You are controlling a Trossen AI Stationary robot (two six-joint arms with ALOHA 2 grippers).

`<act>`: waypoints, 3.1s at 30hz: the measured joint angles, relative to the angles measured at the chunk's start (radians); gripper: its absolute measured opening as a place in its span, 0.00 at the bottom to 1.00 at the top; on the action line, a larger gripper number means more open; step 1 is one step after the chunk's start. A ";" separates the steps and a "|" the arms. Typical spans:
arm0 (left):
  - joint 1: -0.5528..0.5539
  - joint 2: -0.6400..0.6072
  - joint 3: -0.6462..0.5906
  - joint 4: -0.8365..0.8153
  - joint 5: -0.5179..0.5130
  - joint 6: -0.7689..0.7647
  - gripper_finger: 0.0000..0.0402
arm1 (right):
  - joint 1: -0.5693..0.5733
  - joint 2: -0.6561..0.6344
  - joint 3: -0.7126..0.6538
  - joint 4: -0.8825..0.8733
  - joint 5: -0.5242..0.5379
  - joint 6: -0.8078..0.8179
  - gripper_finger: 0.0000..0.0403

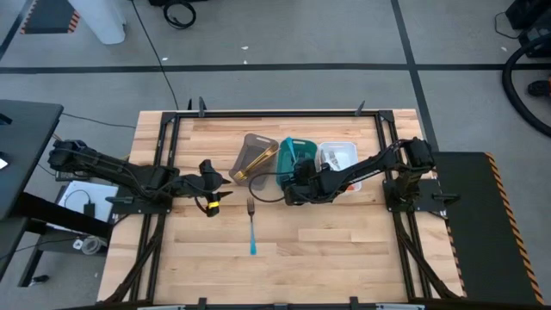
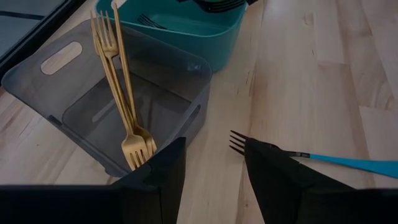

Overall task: Sort silverware by color (type)
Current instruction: Put the blue fork into the green bin

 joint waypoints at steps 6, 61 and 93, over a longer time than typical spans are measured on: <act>0.000 0.000 0.000 0.000 0.000 0.000 0.43 | -0.005 0.000 0.000 -0.001 -0.029 -0.010 0.06; 0.000 0.000 0.000 -0.007 0.000 0.000 0.43 | -0.147 0.000 0.001 -0.004 -0.422 -0.166 0.11; 0.000 0.000 0.000 -0.008 0.000 0.001 0.43 | -0.144 -0.006 0.093 -0.020 -0.377 -0.260 0.19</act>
